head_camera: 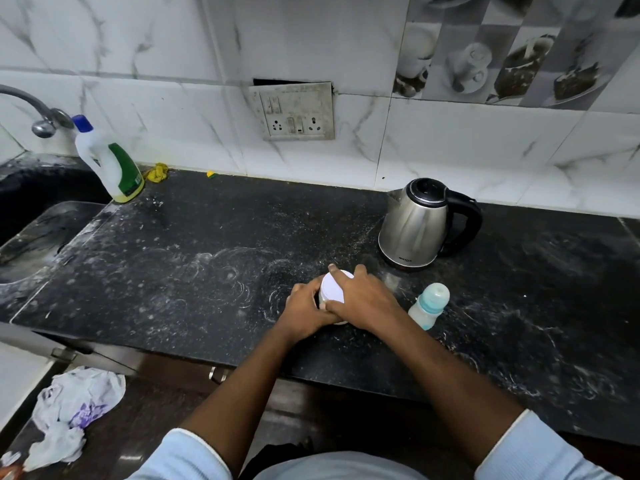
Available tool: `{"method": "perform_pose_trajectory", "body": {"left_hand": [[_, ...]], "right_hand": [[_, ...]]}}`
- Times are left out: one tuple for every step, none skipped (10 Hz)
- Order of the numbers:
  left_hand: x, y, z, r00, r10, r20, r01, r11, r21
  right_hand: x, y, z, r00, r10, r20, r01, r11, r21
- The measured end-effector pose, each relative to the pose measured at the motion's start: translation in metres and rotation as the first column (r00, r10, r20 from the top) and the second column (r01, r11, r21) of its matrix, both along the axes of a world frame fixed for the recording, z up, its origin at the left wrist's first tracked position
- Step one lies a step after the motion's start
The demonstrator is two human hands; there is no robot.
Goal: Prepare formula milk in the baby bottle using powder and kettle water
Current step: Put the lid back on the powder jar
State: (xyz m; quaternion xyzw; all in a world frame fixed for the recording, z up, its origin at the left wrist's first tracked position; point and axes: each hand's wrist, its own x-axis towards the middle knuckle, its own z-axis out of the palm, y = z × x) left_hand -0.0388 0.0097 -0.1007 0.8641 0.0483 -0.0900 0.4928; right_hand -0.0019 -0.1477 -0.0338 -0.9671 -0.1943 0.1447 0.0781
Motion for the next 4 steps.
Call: {"method": "perform_pose_trajectory", "body": {"left_hand": [[0.001,-0.001,0.008,0.999,-0.043,-0.012,0.044,0.995,0.093],[0.001,0.002,0.017,0.995,-0.075,-0.058,0.085,0.980,0.178],[0.006,0.008,0.022,0.997,-0.071,-0.032,0.076,0.978,0.196],[0.008,0.004,0.045,0.994,-0.095,0.057,0.078,0.966,0.247]], "right_hand": [[-0.005,-0.006,0.000,1.000,-0.010,0.008,0.010,1.000,0.012],[-0.009,-0.012,0.005,0.997,-0.046,0.061,0.040,0.996,0.086],[-0.010,-0.023,0.011,0.980,-0.093,0.177,0.061,0.982,0.179],[-0.009,-0.038,0.016,0.959,-0.131,0.250,0.074,0.971,0.227]]}}
